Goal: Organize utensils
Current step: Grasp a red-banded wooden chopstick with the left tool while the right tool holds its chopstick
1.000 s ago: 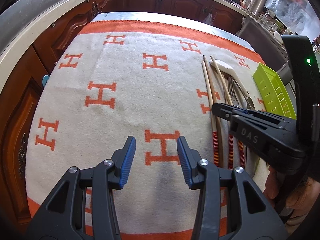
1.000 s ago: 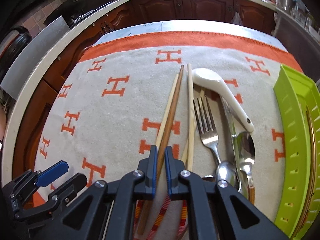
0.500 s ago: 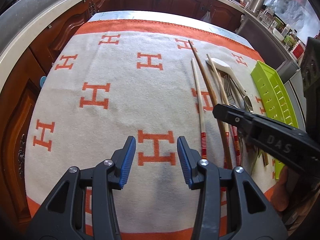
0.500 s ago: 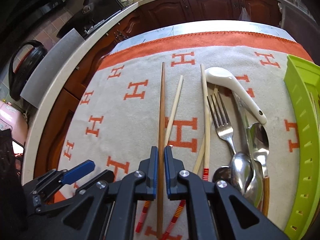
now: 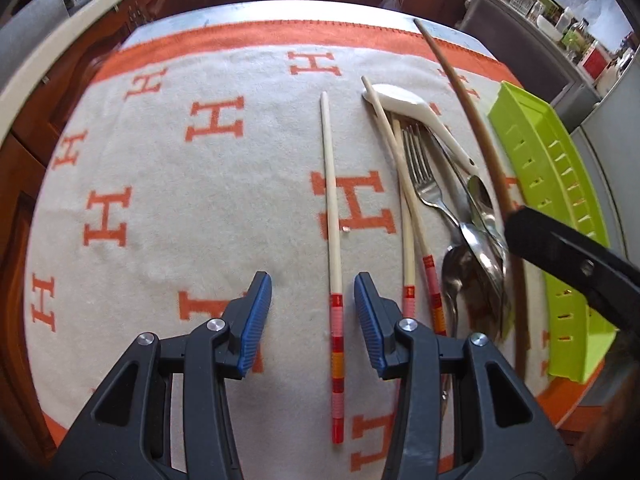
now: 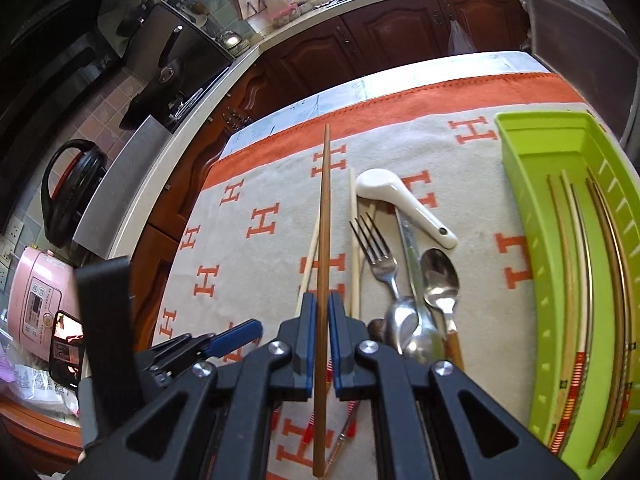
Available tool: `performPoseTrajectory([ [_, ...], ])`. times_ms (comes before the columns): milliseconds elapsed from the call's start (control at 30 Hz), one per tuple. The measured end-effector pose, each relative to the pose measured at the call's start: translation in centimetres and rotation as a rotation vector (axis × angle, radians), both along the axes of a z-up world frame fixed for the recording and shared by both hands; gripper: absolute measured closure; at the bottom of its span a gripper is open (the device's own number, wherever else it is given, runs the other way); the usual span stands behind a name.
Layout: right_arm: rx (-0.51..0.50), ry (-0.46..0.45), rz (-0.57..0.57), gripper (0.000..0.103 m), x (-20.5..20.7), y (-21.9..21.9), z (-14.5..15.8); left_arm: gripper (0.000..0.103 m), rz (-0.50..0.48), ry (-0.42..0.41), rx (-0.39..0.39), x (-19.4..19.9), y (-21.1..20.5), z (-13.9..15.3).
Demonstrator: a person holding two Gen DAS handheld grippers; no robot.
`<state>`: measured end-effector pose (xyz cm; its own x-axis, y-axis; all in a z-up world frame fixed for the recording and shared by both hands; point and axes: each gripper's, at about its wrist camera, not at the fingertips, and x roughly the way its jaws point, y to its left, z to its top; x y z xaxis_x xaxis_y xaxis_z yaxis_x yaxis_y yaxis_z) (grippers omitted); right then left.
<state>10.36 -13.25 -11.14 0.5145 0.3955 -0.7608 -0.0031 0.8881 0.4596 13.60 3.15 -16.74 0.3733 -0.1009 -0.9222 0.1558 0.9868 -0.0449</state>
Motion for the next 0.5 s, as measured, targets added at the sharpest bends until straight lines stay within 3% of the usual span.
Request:
performPoseTrajectory([
  [67, 0.008, -0.004, -0.004, 0.097, -0.4, -0.6, 0.1, 0.063, -0.001, -0.001, 0.035, 0.1, -0.7, -0.2],
  [367, 0.052, -0.018, -0.020, 0.097, -1.9, -2.7, 0.3, 0.063, 0.032, -0.010, 0.056, 0.1, -1.4, -0.2],
  [433, 0.057, -0.022, -0.021, 0.097, -2.3, -3.1, 0.4, 0.065, 0.036, -0.007, 0.058, 0.1, -1.5, -0.2],
  [500, 0.065, -0.026, -0.024, 0.097, -2.7, -3.5, 0.5, 0.075, 0.040, -0.008, 0.052, -0.1, -1.7, -0.1],
])
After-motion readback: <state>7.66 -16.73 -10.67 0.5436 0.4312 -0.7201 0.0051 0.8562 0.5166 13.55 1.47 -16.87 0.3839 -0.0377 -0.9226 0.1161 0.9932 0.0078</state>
